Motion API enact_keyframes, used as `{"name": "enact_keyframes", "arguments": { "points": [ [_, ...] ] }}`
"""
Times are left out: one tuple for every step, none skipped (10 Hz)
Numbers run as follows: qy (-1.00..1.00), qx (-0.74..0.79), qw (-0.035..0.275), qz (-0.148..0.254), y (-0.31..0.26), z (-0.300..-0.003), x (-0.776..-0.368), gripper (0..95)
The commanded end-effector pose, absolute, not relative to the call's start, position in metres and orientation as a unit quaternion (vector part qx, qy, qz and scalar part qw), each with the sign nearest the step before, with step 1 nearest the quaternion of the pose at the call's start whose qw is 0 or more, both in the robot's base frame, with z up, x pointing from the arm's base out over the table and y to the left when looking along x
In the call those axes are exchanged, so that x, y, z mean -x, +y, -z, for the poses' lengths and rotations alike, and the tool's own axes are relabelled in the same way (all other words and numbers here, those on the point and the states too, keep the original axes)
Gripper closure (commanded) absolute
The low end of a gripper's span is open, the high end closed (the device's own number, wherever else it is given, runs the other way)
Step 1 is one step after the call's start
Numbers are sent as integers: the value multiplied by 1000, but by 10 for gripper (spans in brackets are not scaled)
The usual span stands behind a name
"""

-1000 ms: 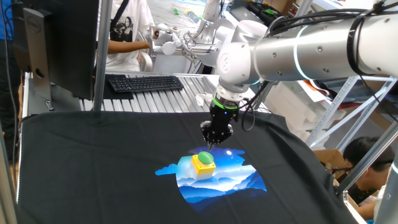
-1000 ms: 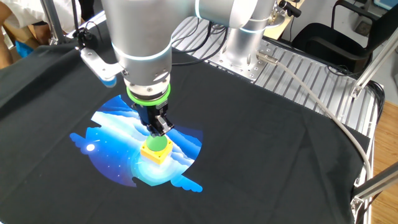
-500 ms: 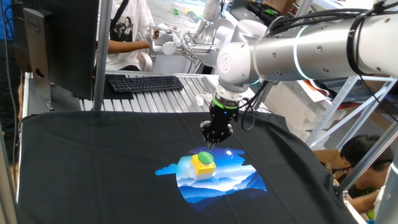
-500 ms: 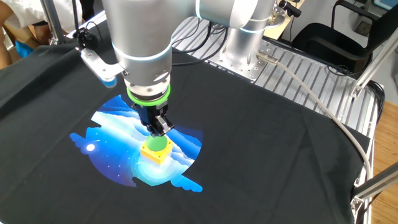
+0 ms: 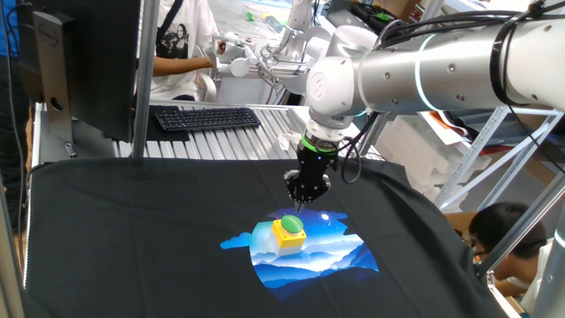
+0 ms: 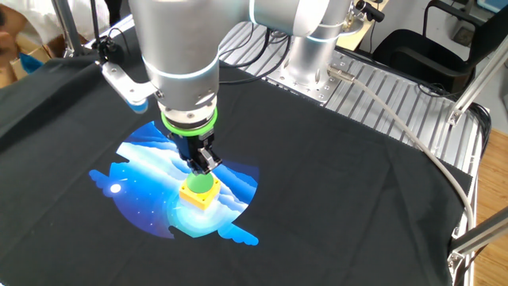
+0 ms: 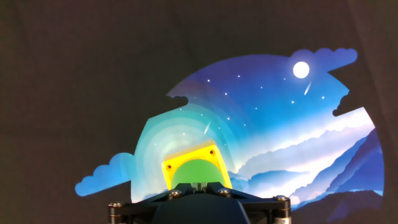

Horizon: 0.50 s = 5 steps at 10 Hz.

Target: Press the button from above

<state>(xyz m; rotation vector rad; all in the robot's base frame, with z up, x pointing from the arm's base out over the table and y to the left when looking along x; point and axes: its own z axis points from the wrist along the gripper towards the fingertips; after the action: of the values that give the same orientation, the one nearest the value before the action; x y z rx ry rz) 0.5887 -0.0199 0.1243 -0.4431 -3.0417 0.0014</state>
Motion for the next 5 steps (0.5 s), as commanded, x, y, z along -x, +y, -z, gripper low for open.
{"name": "enact_keyframes", "arguments": {
  "points": [
    [-989, 146, 34, 1, -20, -125, -588, 950],
    [-989, 145, 34, 2, -20, -125, -588, 950],
    [-989, 145, 34, 6, -20, -125, -588, 950],
    [-989, 146, 36, 7, -20, -125, -588, 950],
    [-988, 148, 43, 6, -20, -125, -588, 950]
  ]
}}
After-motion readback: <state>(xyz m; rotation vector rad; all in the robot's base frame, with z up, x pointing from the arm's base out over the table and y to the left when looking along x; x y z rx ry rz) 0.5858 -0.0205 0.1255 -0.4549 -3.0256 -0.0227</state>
